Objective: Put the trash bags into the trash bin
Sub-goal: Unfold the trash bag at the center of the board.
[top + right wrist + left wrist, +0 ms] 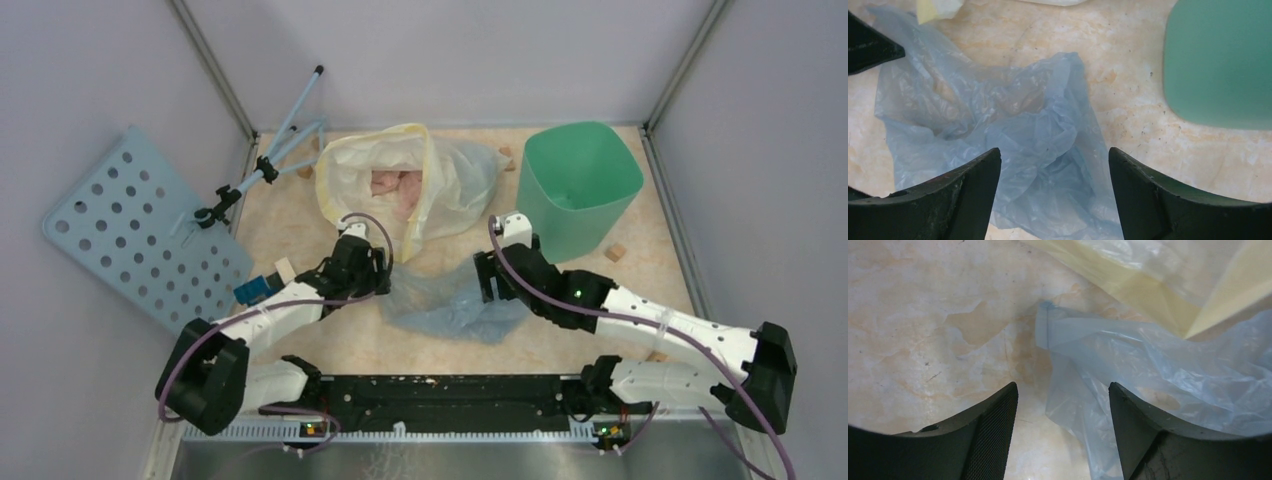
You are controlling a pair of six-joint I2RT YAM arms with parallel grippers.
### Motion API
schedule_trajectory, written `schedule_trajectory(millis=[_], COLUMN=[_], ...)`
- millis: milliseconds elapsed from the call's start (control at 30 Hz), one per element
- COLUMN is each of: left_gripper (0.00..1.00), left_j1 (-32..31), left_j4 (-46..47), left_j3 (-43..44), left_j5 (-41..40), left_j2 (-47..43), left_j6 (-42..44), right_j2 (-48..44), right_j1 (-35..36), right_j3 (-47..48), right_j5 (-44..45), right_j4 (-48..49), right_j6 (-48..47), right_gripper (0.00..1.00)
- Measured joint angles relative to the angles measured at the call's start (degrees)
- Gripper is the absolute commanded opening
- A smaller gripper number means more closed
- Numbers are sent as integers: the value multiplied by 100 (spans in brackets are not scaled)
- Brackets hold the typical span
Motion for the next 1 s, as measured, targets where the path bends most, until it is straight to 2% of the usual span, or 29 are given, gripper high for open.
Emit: schedule_trajectory(millis=[200,300,367,400,433,467,567,733,867,1000], left_gripper=[54,43,30,20,5,0,0,0,0,0], left_j1=[94,129,144,144,149,151,155,155,155,155], left_j4=[254,463,579,638,693,743,866,811,553,81], left_j3=[44,96,118,118,118,118,118,105,120,459], left_j5=[-170,-173,-157,-149,-142,-140,-197,-450,-647,-750], left_j2=[557,688,774,802,822,835,833,457,-581,-1606], left_j6=[-28,-42,-87,-107,-140,-175,-208,-188,-140,-35], right_j2=[369,706,918,1019,1119,1196,1268,1169,778,645], right_j1=[-422,-463,-520,-566,-621,-667,-734,-739,-739,-741], right_j3=[39,195,271,284,286,286,286,289,413,1141], right_j5=[-345,-466,-553,-625,-708,-791,-1008,-1213,-1307,-1353], right_j4=[-11,-24,-7,28,70,98,210,422,424,361], right_j6=[271,428,535,584,629,684,800,785,566,315], right_gripper=[74,64,55,49,44,35,0,0,0,0])
